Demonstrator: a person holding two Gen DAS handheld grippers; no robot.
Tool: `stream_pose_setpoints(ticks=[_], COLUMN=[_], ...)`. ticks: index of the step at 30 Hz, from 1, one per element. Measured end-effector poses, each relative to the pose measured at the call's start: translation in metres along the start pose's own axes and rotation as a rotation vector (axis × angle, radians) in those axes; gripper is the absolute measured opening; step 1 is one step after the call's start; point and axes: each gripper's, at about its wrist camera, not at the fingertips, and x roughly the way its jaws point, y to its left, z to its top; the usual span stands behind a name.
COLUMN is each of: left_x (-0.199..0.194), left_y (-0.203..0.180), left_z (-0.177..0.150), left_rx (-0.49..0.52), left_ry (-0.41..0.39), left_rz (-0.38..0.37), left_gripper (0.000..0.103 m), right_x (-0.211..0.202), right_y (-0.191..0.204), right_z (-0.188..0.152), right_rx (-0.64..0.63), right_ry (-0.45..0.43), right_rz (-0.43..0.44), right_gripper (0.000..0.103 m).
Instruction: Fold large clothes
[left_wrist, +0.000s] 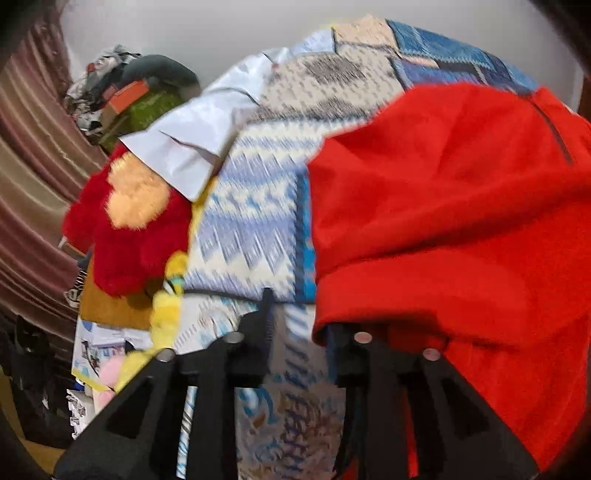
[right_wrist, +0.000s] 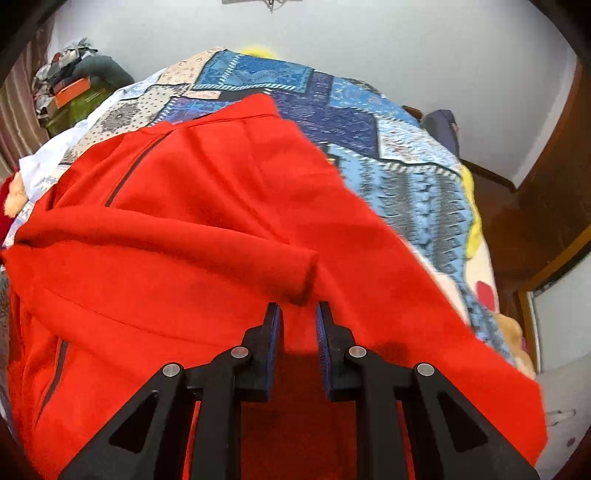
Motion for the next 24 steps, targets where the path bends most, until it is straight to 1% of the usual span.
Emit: stream_pose_setpoints(ticks=[1, 2, 3, 4, 5, 6, 8, 10, 11, 12, 14, 16, 20, 22, 24], left_x=[-0.002, -0.006, -0.01, -0.016, -0.021, -0.029, -0.044, -0.054, -0.056, -0.056, -0.047, -0.029, 0.019, 0.041, 0.059], left_y=[0.0, 0.002, 0.003, 0.004, 0.005, 0.006, 0.009, 0.012, 0.013, 0.013, 0.008, 0.001, -0.014, -0.019, -0.018], left_z=[-0.006, -0.011, -0.015, -0.019, -0.021, -0.022, -0.018, -0.005, 0.002, 0.01, 0.028, 0.041, 0.061, 0.068, 0.075], left_rx=[0.007, 0.013, 0.022, 0.036, 0.046, 0.058, 0.067, 0.051, 0.041, 0.03, 0.021, 0.016, -0.003, -0.018, -0.047], left_ry=[0.003, 0.002, -0.001, -0.009, -0.019, -0.036, -0.079, -0.103, -0.109, -0.114, -0.112, -0.083, 0.017, 0.05, 0.083], left_rz=[-0.016, -0.031, -0.051, -0.068, -0.076, -0.081, -0.081, -0.081, -0.08, -0.077, -0.067, -0.063, -0.085, -0.082, -0.06], left_gripper=[0.033, 0.038, 0.046, 0.05, 0.058, 0.06, 0.067, 0.074, 0.078, 0.081, 0.081, 0.081, 0.081, 0.081, 0.081], right_x=[-0.004, -0.006, -0.01, -0.014, -0.018, -0.023, -0.032, -0.04, -0.044, -0.046, -0.048, -0.045, -0.03, -0.014, 0.007], right_y=[-0.005, -0.008, -0.014, -0.02, -0.027, -0.034, -0.046, -0.049, -0.048, -0.043, -0.027, -0.007, 0.031, 0.049, 0.064], right_z=[0.0, 0.0, 0.0, 0.001, 0.001, 0.001, 0.002, 0.004, 0.007, 0.009, 0.015, 0.022, 0.032, 0.036, 0.037], right_rx=[0.005, 0.009, 0.018, 0.036, 0.058, 0.092, 0.156, 0.204, 0.213, 0.21, 0.177, 0.121, 0.053, 0.023, -0.001], right_ry=[-0.001, -0.002, -0.003, -0.003, -0.005, -0.012, -0.018, -0.022, -0.027, -0.031, -0.043, -0.043, -0.038, -0.006, 0.05], right_rz=[-0.021, -0.037, -0.061, -0.072, -0.064, -0.03, 0.082, 0.191, 0.225, 0.236, 0.247, 0.254, 0.263, 0.292, 0.317], right_gripper=[0.015, 0.015, 0.016, 0.016, 0.016, 0.016, 0.016, 0.016, 0.016, 0.016, 0.016, 0.016, 0.016, 0.016, 0.016])
